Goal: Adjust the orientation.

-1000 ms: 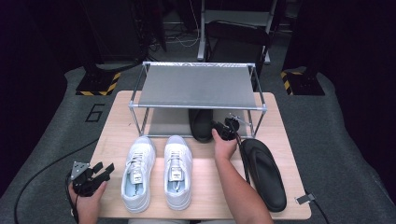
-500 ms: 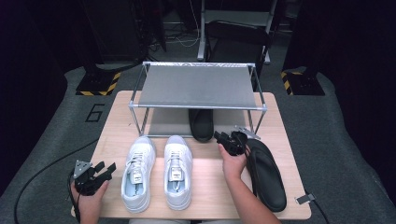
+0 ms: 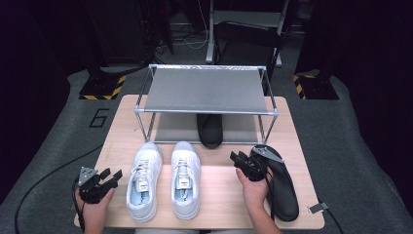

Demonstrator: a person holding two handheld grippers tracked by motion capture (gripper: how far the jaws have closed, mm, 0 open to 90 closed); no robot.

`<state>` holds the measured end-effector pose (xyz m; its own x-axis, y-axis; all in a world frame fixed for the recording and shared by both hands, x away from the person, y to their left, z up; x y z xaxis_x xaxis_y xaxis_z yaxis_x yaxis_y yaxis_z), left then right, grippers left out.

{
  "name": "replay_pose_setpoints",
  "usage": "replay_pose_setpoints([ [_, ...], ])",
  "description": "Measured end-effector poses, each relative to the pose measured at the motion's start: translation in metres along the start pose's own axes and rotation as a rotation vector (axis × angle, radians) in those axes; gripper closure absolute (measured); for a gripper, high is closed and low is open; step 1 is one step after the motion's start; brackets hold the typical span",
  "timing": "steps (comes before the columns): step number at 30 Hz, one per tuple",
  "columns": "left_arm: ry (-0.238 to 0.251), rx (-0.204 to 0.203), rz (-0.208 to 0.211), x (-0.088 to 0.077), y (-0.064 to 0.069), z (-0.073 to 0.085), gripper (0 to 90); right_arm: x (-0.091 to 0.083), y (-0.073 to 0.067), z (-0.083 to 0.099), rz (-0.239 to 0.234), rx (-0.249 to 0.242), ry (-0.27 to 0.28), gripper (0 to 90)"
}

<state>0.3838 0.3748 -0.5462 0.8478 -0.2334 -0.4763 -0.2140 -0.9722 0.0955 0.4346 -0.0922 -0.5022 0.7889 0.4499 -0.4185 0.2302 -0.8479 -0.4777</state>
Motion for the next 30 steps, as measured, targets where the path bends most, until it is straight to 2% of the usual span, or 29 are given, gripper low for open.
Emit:
replay_pose_setpoints([
  [3, 0.008, 0.002, -0.002, 0.000, 0.001, 0.000, 45.4, -0.007, 0.002, 0.004, -0.004, 0.000, -0.005, 59.1],
  [5, 0.009, 0.000, 0.000, -0.001, 0.001, 0.000, 45.4, -0.021, 0.009, 0.007, 0.011, -0.032, 0.003, 59.0],
  [7, 0.004, 0.000, -0.003, 0.000, 0.000, 0.000, 45.4, -0.026, 0.011, 0.008, 0.019, -0.034, 0.005, 59.1],
  [8, 0.000, -0.003, 0.001, 0.000, 0.000, 0.000, 45.3, -0.037, 0.018, 0.012, 0.033, -0.037, 0.003, 59.2],
  [9, 0.000, -0.003, 0.001, 0.000, 0.000, 0.000, 45.3, -0.037, 0.018, 0.012, 0.033, -0.037, 0.003, 59.2],
  [10, -0.001, -0.002, 0.001, 0.000, 0.001, 0.000, 45.4, -0.047, 0.023, 0.013, 0.040, -0.028, 0.011, 59.1],
  [11, -0.001, -0.002, 0.001, 0.000, 0.001, 0.000, 45.3, -0.047, 0.023, 0.013, 0.040, -0.028, 0.011, 59.1],
  [12, 0.000, -0.001, 0.002, 0.000, 0.002, 0.000, 45.3, -0.058, 0.028, 0.015, 0.054, -0.039, 0.021, 59.1],
  [17, 0.011, -0.002, -0.003, -0.001, 0.002, 0.000, 45.3, -0.080, 0.040, 0.019, 0.096, -0.056, 0.045, 59.5],
  [18, 0.007, -0.004, -0.006, -0.002, 0.002, 0.000, 45.3, -0.083, 0.042, 0.020, 0.105, -0.043, 0.042, 59.5],
  [22, 0.018, -0.006, -0.009, 0.000, 0.002, 0.000, 45.3, -0.092, 0.056, 0.023, 0.135, -0.032, 0.045, 59.5],
  [23, 0.007, -0.003, -0.003, -0.001, 0.002, 0.000, 45.3, -0.092, 0.056, 0.023, 0.135, -0.032, 0.045, 59.5],
  [24, 0.005, -0.002, -0.003, -0.001, 0.002, 0.000, 45.3, -0.094, 0.064, 0.025, 0.165, -0.035, 0.041, 59.5],
  [27, 0.005, -0.001, -0.004, 0.000, 0.003, 0.001, 45.3, -0.091, 0.075, 0.030, 0.196, -0.026, 0.016, 59.7],
  [29, 0.001, -0.002, -0.004, -0.001, 0.002, 0.001, 45.3, -0.090, 0.078, 0.032, 0.197, -0.024, 0.009, 60.6],
  [30, 0.010, -0.006, -0.008, -0.001, 0.002, 0.000, 45.3, -0.086, 0.082, 0.036, 0.187, -0.006, -0.016, 64.5],
])
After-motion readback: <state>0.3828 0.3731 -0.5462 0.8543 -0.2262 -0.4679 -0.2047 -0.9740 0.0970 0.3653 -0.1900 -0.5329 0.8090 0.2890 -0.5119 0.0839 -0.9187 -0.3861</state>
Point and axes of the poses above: each handheld gripper's, and its own axes: x roughly forward along the jaws, z roughly out of its underside, y roughly to its right, the point moved 6 cm from there along x, roughly forward along the jaws, and after that the axes turned 4 degrees about x, right-handed, at the moved point
